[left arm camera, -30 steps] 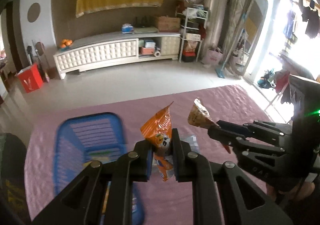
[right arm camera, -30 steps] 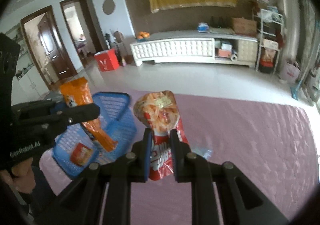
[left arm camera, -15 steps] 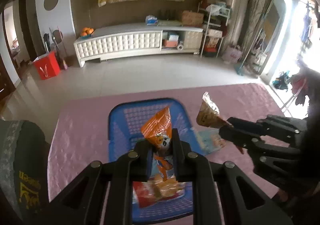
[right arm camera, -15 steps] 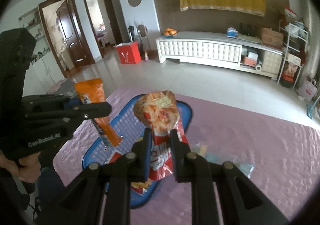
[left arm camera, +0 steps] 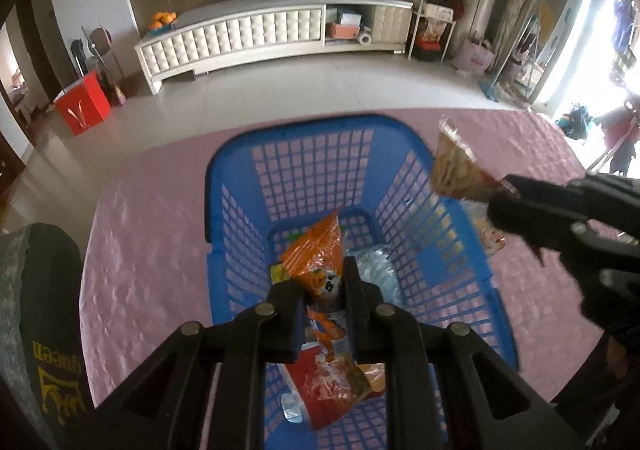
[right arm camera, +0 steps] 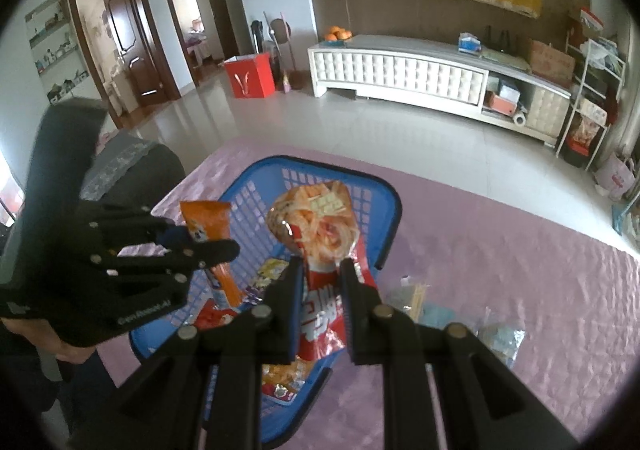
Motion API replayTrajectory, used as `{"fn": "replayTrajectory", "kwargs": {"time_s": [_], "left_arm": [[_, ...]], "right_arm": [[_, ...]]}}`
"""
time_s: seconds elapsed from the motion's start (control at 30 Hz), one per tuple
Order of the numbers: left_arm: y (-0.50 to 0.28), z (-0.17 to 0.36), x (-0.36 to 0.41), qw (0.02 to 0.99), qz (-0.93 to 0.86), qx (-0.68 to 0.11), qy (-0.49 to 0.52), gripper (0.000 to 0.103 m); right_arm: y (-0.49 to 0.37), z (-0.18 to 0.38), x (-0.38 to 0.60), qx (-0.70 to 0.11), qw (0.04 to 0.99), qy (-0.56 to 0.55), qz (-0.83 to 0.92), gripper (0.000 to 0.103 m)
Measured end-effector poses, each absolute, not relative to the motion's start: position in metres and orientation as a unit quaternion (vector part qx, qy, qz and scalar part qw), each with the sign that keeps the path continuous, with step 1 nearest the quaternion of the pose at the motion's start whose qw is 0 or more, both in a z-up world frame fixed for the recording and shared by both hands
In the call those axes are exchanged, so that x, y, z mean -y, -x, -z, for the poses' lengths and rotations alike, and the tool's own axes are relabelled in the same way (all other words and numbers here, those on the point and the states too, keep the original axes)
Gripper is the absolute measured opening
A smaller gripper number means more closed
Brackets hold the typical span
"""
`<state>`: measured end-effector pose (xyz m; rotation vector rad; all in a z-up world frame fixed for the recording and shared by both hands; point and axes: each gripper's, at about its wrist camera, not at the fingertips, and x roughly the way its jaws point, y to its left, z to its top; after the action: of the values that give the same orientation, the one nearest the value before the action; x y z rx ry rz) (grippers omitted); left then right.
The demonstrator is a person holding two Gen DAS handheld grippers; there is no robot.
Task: Organize snacks
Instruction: 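Carry both snacks over the basket and open the left gripper to drop the orange bag, then lower the red-and-white pouch into the basket and open the right gripper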
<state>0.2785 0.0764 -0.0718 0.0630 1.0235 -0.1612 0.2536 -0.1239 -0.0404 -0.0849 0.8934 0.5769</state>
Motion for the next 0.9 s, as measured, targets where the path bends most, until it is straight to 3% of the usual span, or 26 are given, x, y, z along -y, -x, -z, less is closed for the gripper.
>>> {"fn": "replayTrajectory", "kwargs": {"time_s": [0.03, 0.1, 0.27, 0.63, 0.9], "left_arm": [[-0.28, 0.076, -0.076, 0.867, 0.071, -0.492, -0.043, 0.015], [-0.28, 0.08, -0.074, 0.866, 0.061, -0.493, -0.067, 0.033], [-0.271, 0.08, -0.08, 0.861, 0.062, -0.501, -0.06, 0.055], [-0.244, 0.035, -0.12, 0.89, 0.05, -0.452, -0.024, 0.059], [-0.249, 0.041, -0.157, 0.889, 0.025, -0.457, 0.012, 0.06]], "right_arm": [[-0.253, 0.04, 0.121, -0.427, 0.861, 0.042, -0.274, 0.021], [-0.252, 0.04, 0.121, -0.429, 0.86, 0.046, -0.273, 0.021], [-0.249, 0.034, 0.122, -0.426, 0.863, 0.051, -0.268, 0.021], [-0.245, 0.02, 0.09, -0.41, 0.863, 0.093, -0.282, 0.021], [-0.264, 0.039, 0.053, -0.42, 0.845, 0.14, -0.301, 0.021]]}}
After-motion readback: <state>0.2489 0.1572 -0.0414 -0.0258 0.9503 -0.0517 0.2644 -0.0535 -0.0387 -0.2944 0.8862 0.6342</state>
